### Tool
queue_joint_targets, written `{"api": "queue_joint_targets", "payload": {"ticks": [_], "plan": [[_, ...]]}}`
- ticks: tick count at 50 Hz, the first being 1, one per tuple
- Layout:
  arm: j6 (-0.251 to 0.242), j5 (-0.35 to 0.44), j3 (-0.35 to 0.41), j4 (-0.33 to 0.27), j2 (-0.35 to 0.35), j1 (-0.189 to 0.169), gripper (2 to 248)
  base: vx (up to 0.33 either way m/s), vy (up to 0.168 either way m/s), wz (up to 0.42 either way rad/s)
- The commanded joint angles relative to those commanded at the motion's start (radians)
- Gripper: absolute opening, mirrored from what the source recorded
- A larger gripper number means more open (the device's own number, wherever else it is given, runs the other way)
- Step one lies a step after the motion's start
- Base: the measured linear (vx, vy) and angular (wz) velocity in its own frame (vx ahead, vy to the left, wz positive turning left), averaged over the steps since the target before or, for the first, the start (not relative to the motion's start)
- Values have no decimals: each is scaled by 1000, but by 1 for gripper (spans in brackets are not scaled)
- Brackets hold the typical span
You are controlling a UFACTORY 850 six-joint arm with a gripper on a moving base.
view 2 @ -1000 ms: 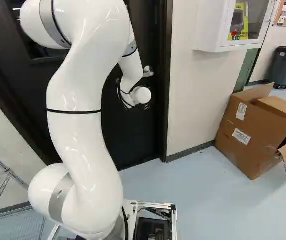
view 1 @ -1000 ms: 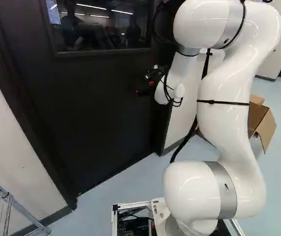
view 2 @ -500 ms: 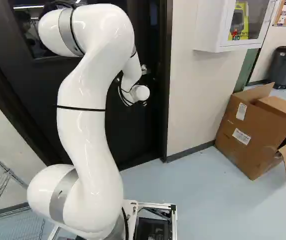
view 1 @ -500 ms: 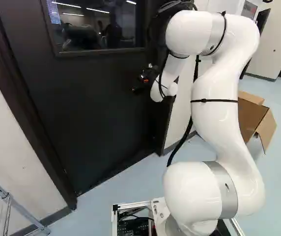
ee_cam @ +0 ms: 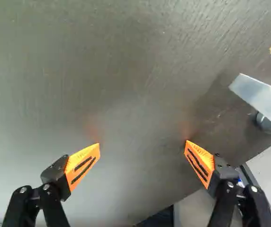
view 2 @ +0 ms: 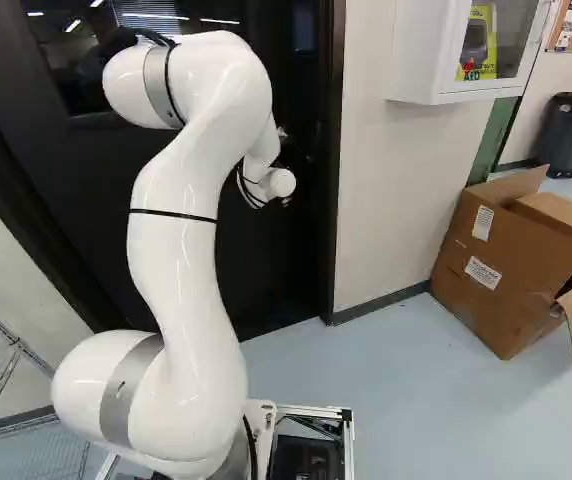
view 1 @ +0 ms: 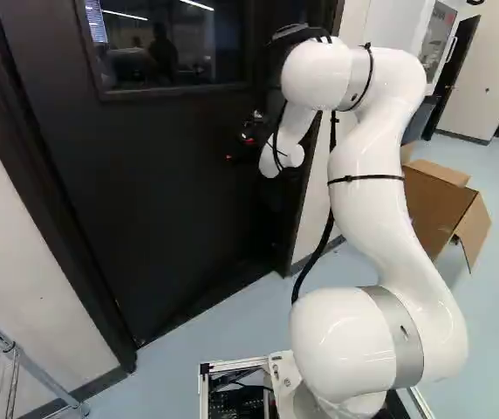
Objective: Open the door and move inside
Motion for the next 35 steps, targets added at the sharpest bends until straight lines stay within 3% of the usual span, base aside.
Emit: {"api": "queue_joint_targets", "payload": {"ticks": [35], "plan": [[0,0,-248,-32,-171,52,247,0,0,0]]}}
